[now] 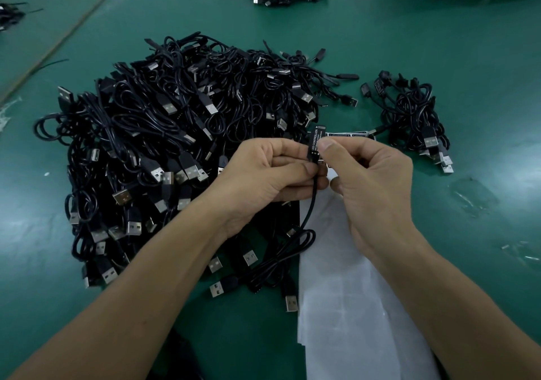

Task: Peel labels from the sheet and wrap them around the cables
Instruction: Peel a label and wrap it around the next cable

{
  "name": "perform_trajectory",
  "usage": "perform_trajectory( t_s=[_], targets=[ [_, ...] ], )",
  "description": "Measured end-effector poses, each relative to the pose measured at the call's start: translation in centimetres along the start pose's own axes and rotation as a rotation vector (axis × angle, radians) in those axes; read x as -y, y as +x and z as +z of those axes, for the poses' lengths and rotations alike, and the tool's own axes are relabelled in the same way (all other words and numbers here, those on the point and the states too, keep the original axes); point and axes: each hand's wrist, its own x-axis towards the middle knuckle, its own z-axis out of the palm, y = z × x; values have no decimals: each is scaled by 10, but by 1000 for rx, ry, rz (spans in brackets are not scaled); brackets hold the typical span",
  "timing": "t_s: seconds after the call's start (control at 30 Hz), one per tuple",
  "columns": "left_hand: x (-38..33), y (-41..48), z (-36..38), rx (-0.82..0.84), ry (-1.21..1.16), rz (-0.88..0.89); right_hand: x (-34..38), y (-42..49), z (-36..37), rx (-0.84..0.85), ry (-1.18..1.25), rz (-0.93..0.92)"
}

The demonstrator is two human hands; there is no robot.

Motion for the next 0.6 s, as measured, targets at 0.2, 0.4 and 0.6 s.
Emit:
perform_trajectory(
  t_s=[0.2, 0.4, 0.6],
  targets=[
    [-1, -1, 1, -11, -19, -2, -2, 1, 1, -5, -16, 3],
    [-2, -2, 2, -13, -7, -5, -2, 1, 1, 9, -4, 0],
    [-1, -2, 2, -8, -7, -8, -2, 0, 2, 3, -5, -15]
  ],
)
